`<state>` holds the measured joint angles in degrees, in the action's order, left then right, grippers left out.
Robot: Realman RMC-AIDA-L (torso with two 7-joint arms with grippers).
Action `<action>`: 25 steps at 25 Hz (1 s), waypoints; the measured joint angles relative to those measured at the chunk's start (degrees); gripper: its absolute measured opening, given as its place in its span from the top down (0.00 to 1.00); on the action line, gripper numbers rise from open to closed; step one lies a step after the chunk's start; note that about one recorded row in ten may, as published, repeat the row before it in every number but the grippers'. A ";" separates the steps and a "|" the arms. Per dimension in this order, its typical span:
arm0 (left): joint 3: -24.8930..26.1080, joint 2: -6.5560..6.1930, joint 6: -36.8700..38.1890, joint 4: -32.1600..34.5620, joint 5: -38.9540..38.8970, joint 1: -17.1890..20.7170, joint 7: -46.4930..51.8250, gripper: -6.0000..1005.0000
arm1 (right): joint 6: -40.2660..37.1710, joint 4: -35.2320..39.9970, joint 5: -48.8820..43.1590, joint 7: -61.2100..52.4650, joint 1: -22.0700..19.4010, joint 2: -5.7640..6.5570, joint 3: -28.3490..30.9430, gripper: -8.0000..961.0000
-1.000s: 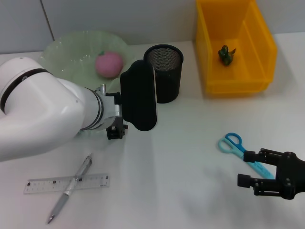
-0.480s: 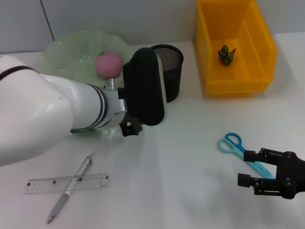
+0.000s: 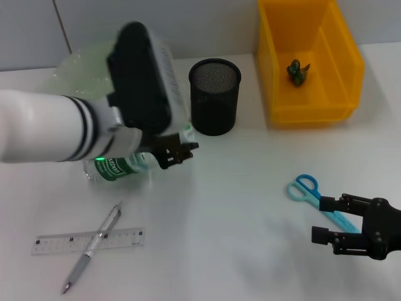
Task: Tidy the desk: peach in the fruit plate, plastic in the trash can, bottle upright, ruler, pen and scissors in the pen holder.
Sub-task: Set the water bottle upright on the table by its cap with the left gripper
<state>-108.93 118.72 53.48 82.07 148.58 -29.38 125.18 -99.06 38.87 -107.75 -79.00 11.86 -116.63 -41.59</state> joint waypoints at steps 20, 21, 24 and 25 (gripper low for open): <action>18.98 -0.19 -0.09 3.93 -24.86 11.08 -10.45 0.53 | -0.60 0.46 -0.09 -1.15 1.14 -0.17 -0.11 0.13; 19.49 -0.21 -0.09 3.93 -26.47 11.60 -11.36 0.53 | -0.60 0.48 -0.09 -1.15 1.21 -0.18 -0.14 0.13; 20.61 -0.23 -0.05 3.93 -29.31 12.72 -13.21 0.52 | -0.61 0.50 -0.09 -1.19 1.45 -0.18 -0.16 0.13; 20.86 -0.24 0.04 3.93 -29.82 13.02 -13.28 0.52 | -0.61 0.51 -0.09 -1.23 1.48 -0.18 -0.16 0.13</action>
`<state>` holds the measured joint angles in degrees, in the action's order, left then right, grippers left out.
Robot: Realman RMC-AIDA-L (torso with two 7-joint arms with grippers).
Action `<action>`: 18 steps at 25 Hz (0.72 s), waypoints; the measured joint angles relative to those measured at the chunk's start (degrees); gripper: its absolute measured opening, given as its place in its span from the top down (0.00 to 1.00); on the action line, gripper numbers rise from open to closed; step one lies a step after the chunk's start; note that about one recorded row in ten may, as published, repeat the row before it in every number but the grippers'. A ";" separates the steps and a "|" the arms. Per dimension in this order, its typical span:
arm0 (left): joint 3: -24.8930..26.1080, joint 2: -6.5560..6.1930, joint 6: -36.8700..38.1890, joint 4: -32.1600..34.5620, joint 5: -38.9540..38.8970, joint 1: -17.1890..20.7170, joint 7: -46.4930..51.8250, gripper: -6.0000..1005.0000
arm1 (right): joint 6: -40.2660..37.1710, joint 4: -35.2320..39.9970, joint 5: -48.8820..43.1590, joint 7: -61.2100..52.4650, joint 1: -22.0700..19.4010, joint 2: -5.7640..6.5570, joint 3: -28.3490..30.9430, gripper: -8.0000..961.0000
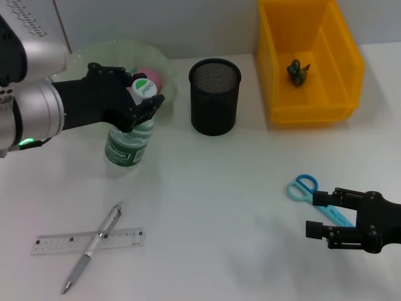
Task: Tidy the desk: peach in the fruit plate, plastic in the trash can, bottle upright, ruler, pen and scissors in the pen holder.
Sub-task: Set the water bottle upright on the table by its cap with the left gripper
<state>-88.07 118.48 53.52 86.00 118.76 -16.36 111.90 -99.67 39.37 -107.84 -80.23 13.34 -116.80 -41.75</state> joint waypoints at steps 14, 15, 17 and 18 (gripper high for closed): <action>2.40 0.02 -1.32 -3.16 -7.10 1.59 -1.20 0.51 | -0.08 0.00 -0.62 -0.45 0.04 -0.08 0.00 0.13; 2.45 0.10 -1.39 -4.05 -7.94 1.75 -2.25 0.50 | -0.08 0.00 -0.64 -0.45 0.03 -0.08 0.01 0.13; 2.47 0.14 -1.43 -5.18 -9.72 1.87 -3.62 0.50 | -0.09 0.00 -0.71 -0.45 0.02 -0.08 0.00 0.13; 2.47 0.14 -1.43 -5.18 -9.72 1.87 -3.62 0.50 | -0.08 0.00 -0.96 -0.45 0.02 -0.08 0.01 0.13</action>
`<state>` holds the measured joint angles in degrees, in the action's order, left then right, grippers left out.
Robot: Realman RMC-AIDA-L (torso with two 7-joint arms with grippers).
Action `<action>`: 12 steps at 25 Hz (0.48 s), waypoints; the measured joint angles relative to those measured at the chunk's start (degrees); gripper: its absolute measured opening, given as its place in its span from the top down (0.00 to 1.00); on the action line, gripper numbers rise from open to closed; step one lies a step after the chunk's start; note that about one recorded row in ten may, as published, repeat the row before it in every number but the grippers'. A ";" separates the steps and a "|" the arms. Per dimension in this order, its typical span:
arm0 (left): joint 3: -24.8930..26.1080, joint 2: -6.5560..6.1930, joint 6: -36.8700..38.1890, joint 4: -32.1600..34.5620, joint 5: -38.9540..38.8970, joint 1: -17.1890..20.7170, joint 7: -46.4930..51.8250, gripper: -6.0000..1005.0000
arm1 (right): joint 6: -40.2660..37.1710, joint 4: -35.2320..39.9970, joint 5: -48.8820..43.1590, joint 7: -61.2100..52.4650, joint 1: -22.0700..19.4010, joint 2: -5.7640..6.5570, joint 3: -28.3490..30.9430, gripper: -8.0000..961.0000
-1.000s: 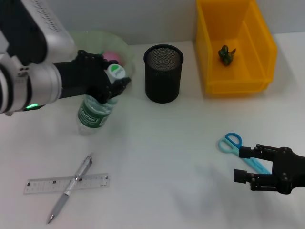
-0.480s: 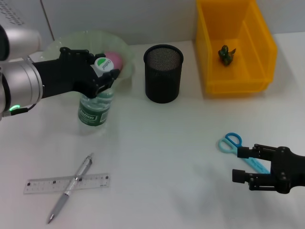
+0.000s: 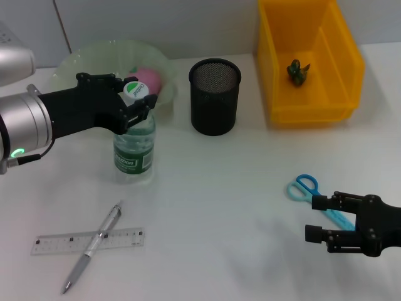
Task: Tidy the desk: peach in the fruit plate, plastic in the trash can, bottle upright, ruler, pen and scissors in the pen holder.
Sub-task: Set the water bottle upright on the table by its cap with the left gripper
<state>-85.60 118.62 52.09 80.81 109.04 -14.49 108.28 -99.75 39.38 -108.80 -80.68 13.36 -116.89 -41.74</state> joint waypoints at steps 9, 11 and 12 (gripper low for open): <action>0.19 0.03 -0.47 -3.82 -6.96 0.59 -6.38 0.49 | 0.01 0.00 -0.36 0.00 0.03 0.00 0.00 0.13; 0.09 0.04 -0.74 -3.83 -6.98 0.62 -6.49 0.49 | 0.01 0.00 -0.35 0.00 0.02 0.00 0.00 0.13; 0.09 0.04 -0.74 -3.83 -6.98 0.62 -6.49 0.49 | 0.01 0.00 -0.36 0.00 -0.01 0.00 0.00 0.13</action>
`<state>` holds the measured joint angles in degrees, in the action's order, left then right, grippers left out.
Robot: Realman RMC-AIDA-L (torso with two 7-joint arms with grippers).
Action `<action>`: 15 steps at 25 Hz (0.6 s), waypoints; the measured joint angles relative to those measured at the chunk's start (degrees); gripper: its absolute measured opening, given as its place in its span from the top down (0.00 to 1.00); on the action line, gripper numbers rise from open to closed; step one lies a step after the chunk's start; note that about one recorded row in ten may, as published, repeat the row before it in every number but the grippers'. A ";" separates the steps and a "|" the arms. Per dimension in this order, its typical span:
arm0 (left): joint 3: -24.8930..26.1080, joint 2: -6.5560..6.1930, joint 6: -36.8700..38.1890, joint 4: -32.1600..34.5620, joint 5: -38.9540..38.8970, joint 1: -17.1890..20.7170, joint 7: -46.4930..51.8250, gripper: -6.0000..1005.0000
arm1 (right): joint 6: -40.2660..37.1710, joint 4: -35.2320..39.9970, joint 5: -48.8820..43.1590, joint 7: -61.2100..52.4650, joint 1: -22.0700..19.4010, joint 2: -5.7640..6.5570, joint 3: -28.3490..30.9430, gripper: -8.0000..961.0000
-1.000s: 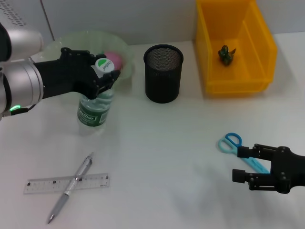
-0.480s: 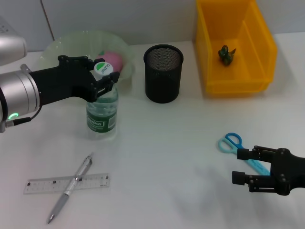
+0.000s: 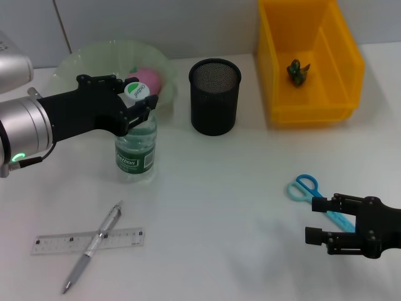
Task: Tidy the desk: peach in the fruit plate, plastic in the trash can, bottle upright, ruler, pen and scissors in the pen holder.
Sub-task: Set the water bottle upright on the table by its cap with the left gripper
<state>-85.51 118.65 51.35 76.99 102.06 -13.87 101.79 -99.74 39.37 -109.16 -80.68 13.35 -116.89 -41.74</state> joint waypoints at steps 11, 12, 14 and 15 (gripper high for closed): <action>-0.18 -0.03 -0.39 0.26 -0.23 -0.60 -0.84 0.47 | 0.00 0.00 0.00 0.22 -0.22 0.00 0.00 0.13; -0.18 -0.03 -0.36 0.50 -0.27 -0.61 -0.84 0.47 | 0.00 0.00 -0.01 0.23 -0.25 0.00 0.00 0.13; -0.02 -0.09 -0.29 1.06 -0.38 -0.60 -0.84 0.47 | 0.00 0.00 -0.04 0.26 -0.32 0.00 0.00 0.13; 0.14 -0.14 -0.25 1.55 -0.49 -0.50 -0.84 0.47 | 0.00 0.00 -0.05 0.27 -0.34 0.00 0.00 0.13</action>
<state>-85.37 118.51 51.10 78.54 101.57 -14.36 100.95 -99.74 39.38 -109.21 -80.41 13.01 -116.89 -41.74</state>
